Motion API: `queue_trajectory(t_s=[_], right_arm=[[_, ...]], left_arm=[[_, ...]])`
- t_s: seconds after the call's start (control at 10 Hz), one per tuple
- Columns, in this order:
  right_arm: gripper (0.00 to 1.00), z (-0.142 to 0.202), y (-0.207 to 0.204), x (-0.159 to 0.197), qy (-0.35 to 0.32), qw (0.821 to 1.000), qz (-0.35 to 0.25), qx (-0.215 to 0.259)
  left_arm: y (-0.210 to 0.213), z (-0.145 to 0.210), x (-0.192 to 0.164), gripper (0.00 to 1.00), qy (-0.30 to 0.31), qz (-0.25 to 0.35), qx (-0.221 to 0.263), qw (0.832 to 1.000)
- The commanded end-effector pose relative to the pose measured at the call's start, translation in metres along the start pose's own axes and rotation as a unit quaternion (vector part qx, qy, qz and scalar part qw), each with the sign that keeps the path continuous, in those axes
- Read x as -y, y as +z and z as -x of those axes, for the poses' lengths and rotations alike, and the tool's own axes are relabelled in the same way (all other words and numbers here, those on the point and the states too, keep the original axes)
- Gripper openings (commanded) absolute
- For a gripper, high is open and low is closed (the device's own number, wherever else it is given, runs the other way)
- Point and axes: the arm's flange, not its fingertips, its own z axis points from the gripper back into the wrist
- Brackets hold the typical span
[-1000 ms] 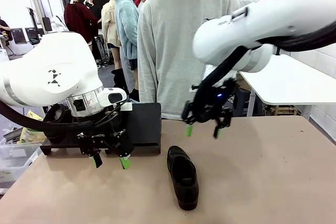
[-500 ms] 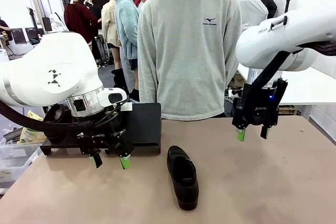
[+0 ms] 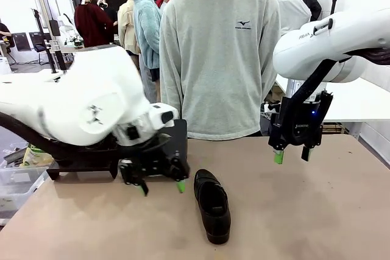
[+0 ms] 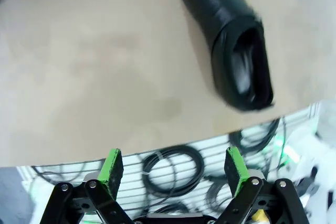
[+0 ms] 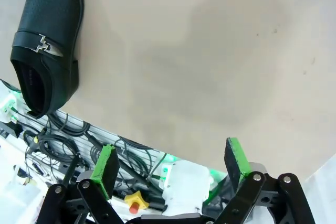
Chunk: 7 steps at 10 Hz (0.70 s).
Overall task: Organize the shoes by placing them on the stand.
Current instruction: Place the Shoe from the middle of the table onto the Shoes Stand.
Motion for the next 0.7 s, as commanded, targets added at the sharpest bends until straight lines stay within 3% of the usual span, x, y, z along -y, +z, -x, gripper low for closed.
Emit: queue_trajectory(t_s=[0.0, 0.2, 0.6], right_arm=[[1.00, -0.001, 0.001, -0.002, -0.006, 1.000, -0.004, 0.001], [1.00, -0.001, 0.001, -0.002, -0.006, 1.000, -0.004, 0.001], [1.00, -0.001, 0.001, -0.002, -0.006, 1.000, -0.004, 0.001]], left_arm=[[-0.030, -0.030, 0.023, 1.00, 0.075, -0.024, 0.024, 0.997], [-0.048, -0.040, 0.046, 1.00, 0.115, -0.045, 0.042, 0.991], [-0.071, -0.043, 0.072, 1.00, 0.114, -0.093, 0.030, 0.989]])
